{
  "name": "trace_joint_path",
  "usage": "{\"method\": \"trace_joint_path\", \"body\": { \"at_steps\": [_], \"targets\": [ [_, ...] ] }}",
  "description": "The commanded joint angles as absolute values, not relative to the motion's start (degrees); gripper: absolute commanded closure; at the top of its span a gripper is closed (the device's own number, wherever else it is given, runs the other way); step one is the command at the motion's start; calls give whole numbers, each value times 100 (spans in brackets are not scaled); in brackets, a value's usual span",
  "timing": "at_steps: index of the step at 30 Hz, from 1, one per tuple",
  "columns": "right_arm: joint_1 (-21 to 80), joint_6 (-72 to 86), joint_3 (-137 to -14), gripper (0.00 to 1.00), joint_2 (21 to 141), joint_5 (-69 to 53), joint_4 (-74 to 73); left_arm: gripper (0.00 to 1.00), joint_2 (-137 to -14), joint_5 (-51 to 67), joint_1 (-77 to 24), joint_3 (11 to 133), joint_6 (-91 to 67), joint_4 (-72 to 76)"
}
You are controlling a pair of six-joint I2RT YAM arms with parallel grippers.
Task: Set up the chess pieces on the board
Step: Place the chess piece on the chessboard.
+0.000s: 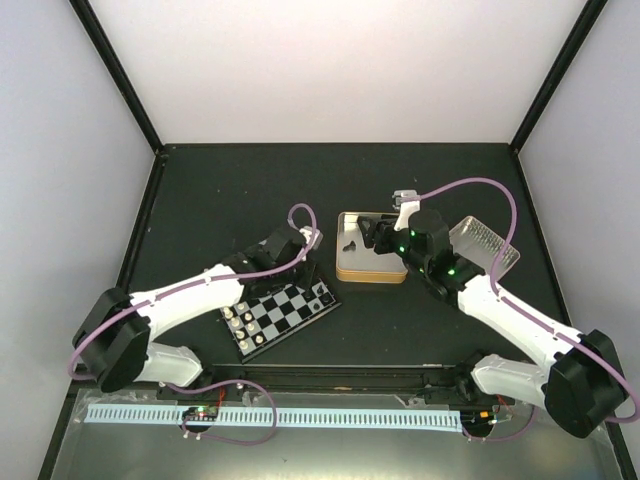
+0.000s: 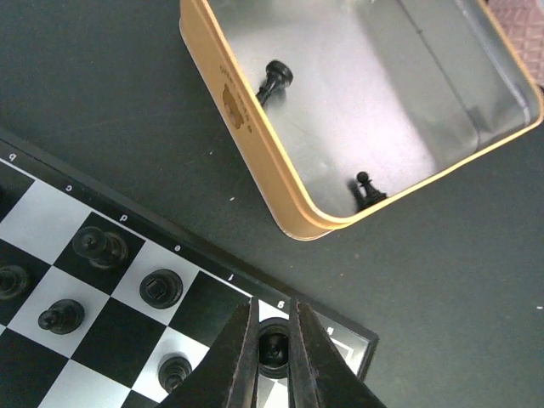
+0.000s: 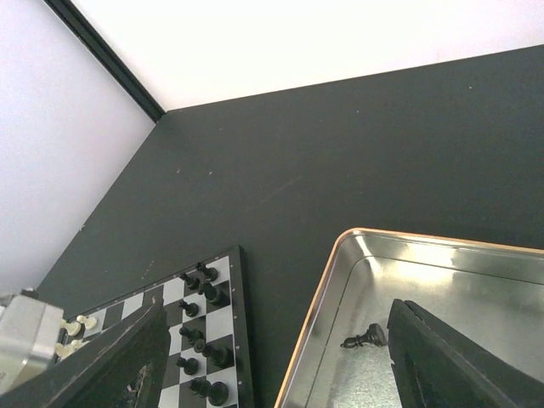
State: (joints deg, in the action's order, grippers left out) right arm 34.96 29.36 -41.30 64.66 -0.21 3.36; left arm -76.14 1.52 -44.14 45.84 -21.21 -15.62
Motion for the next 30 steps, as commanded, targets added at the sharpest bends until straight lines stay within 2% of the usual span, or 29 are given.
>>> {"method": "trace_joint_path", "body": {
  "at_steps": [1, 10, 30],
  "targets": [
    [3464, 3035, -4126, 29, 6533, 229, 325, 98, -7790, -438, -4588, 4422, -2070, -1004],
    [3428, 3053, -4131, 29, 6615, 164, 313, 97, -8095, -930, -4684, 4216, -2025, -611],
    [3393, 3122, -4218, 29, 6824, -4, 289, 92, -8641, -1081, -4785, 4021, -1907, -260]
  ]
}}
